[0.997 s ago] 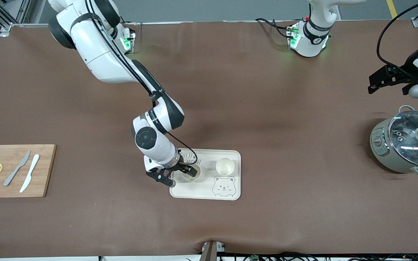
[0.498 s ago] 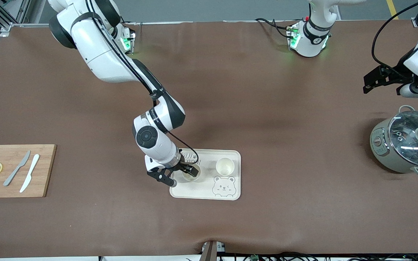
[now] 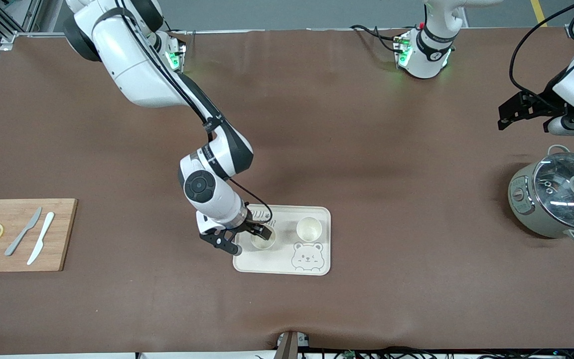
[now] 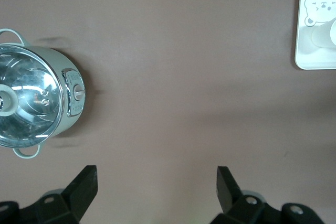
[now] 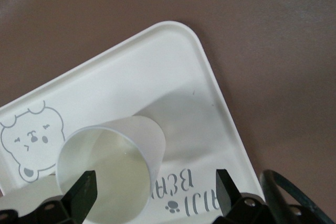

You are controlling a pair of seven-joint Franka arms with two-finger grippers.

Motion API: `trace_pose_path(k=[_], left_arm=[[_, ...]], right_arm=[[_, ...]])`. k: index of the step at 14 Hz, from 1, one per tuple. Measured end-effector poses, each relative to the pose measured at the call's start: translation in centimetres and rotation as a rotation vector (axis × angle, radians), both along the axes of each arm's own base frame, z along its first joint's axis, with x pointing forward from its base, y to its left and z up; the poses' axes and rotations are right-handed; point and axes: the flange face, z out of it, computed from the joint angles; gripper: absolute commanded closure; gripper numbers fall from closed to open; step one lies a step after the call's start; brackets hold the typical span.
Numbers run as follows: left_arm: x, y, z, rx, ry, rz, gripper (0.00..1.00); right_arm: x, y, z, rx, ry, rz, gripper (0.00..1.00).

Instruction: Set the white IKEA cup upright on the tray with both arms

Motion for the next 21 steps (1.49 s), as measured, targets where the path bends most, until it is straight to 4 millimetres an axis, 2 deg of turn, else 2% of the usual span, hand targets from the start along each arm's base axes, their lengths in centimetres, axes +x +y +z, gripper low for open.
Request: trace_pose_path(k=[6, 10, 13, 19, 21], left_arm=[[0.1, 0.2, 0.1, -0.001, -0.005, -0.005, 0.0], [0.1, 0.4, 0.1, -0.001, -0.006, -0.001, 0.0], [0.2, 0.7, 0.2, -0.002, -0.016, 0.003, 0.0], [0.5, 0.9, 0.1, -0.003, -0.029, 0.007, 0.0], [0.5, 0.9, 0.1, -0.003, -0.032, 0.008, 0.0]], right_arm=[[-1.5, -1.3, 9.9, -0.056, 0.067, 0.027, 0.0], [-1.6, -4.5, 15.2, -0.077, 0.067, 0.089, 0.0], [-1.7, -8.7, 19.3, -0.102, 0.09, 0.165, 0.0], [-3.0, -18.4, 27.8, -0.129, 0.115, 0.319, 0.0], [-3.5, -22.4, 30.1, -0.132, 0.115, 0.381, 0.0]])
